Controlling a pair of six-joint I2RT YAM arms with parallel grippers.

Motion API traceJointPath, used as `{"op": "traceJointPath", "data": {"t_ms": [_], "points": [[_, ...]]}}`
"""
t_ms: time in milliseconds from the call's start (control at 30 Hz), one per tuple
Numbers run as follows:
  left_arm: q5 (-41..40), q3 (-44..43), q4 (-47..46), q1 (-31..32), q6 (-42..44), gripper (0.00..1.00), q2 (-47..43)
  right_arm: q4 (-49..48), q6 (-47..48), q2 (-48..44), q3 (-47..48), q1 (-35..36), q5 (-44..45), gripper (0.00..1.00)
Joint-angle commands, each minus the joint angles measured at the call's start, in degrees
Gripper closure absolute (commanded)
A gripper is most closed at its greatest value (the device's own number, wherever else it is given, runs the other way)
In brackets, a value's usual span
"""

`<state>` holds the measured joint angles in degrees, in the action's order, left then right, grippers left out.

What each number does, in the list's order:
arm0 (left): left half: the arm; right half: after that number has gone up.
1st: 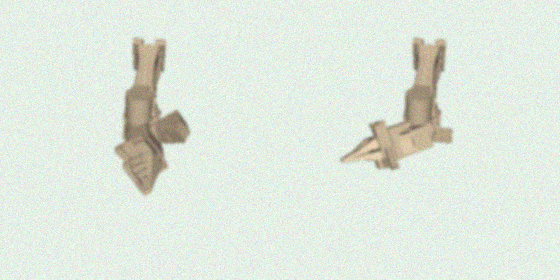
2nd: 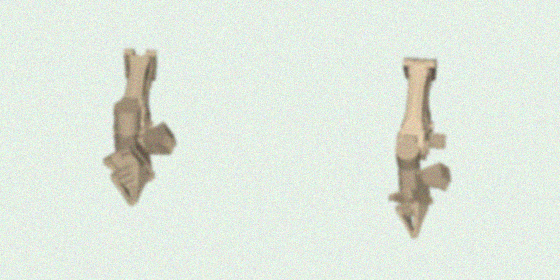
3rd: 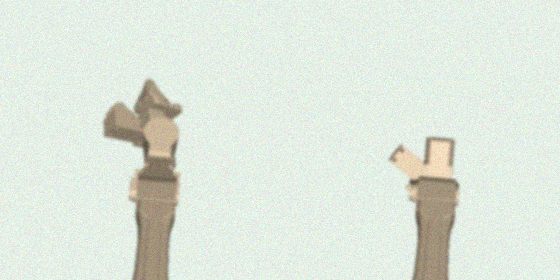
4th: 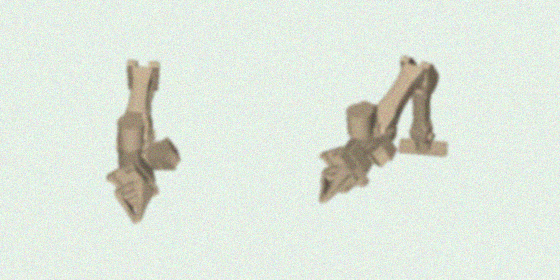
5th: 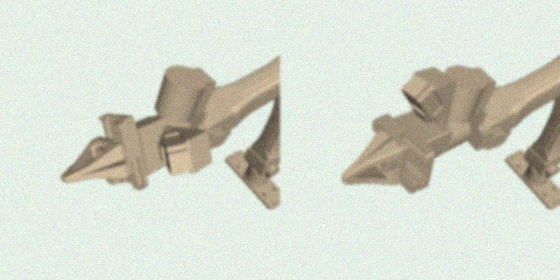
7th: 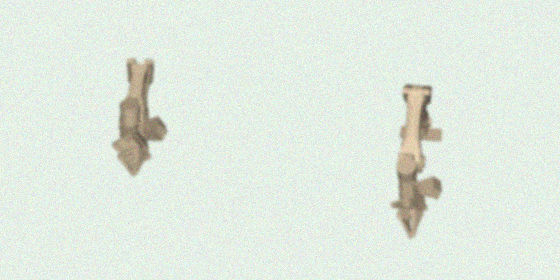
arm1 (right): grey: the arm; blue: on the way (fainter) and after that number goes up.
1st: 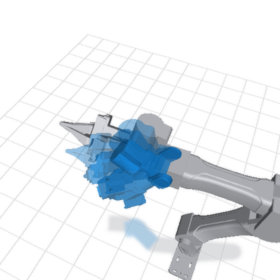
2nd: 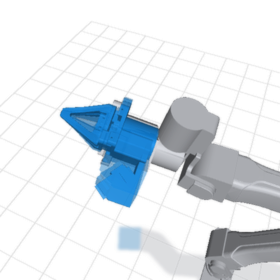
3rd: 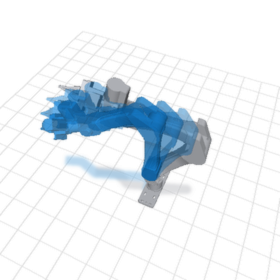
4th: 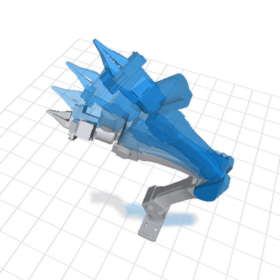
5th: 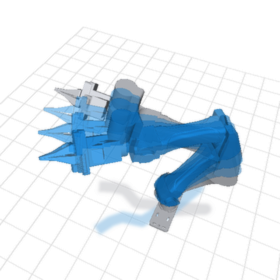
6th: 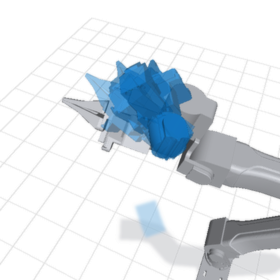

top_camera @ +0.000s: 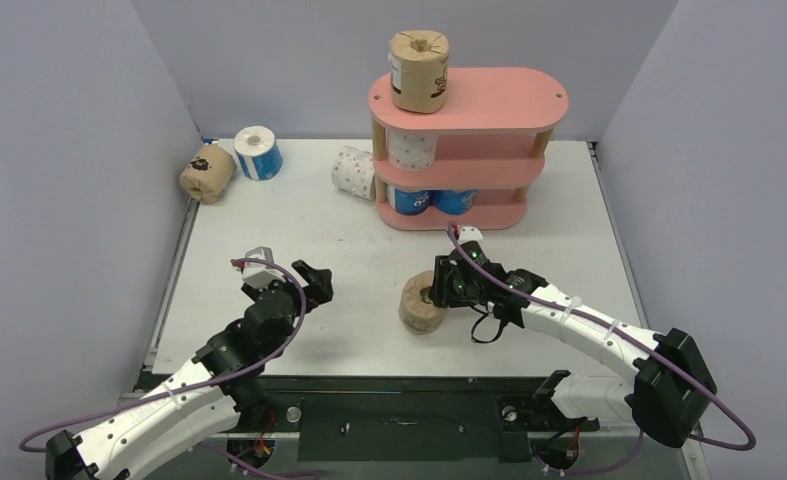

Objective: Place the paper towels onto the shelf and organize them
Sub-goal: Pick up the paper towel from the center of the board.

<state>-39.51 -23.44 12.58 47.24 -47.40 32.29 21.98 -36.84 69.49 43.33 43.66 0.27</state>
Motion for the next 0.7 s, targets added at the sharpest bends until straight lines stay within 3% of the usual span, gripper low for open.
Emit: {"op": "traceJointPath", "data": {"t_ms": [0, 300, 667], "points": [[0.61, -0.71, -2.53, -0.47, 0.24, 0.04, -0.54, 3.54, 1.38, -5.98, 6.87, 0.00, 5.10, 0.63], [1.28, -1.82, -1.32, -0.74, 1.00, 0.04, -1.98, 13.78, 3.16, -11.83, 25.11, -11.39, 12.19, 0.63], [3.61, -2.43, 0.55, -0.91, -0.63, 0.03, -3.39, 17.66, 0.51, -2.53, 54.53, -25.25, 12.32, 0.62]]}}
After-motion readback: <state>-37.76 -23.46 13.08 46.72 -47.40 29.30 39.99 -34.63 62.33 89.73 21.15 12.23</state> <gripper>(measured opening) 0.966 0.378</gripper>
